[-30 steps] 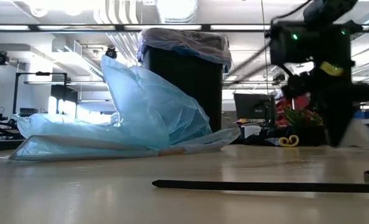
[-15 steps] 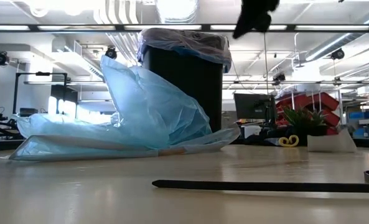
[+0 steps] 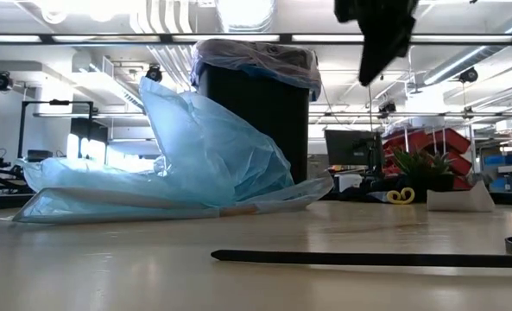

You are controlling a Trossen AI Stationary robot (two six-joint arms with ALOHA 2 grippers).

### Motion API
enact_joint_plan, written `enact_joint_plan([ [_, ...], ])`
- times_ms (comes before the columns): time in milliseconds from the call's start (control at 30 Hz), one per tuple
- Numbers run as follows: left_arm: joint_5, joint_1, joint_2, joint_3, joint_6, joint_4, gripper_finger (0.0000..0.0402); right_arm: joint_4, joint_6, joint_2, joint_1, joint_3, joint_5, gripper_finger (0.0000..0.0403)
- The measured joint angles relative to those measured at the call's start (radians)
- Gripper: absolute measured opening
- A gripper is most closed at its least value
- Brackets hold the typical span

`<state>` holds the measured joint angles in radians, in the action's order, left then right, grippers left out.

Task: Place trash/remove bag and relplace
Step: Put the white paper into the trash bin

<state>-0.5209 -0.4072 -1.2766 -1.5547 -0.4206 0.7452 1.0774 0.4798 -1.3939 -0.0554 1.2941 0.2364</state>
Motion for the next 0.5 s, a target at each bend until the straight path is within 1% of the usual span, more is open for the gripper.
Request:
enact_joint_plan([
  [133, 0.000, 0.000, 0.000, 0.000, 0.068, -0.001, 0.0350, -0.005, 0.159, 0.046, -0.026, -0.093, 0.001, 0.0178],
  [300, 0.000, 0.000, 0.000, 0.002, 0.105, -0.004, 0.0350, -0.005, 0.360, 0.130, -0.063, -0.256, -0.007, 0.0265],
  [400, 0.000, 0.000, 0.000, 0.013, 0.101, -0.005, 0.0350, -0.006, 0.453, 0.175, -0.070, -0.364, -0.052, 0.0315],
  [500, 0.000, 0.000, -0.001, 0.029, 0.097, -0.005, 0.0350, -0.016, 0.489, 0.201, -0.069, -0.455, -0.113, 0.0354],
])
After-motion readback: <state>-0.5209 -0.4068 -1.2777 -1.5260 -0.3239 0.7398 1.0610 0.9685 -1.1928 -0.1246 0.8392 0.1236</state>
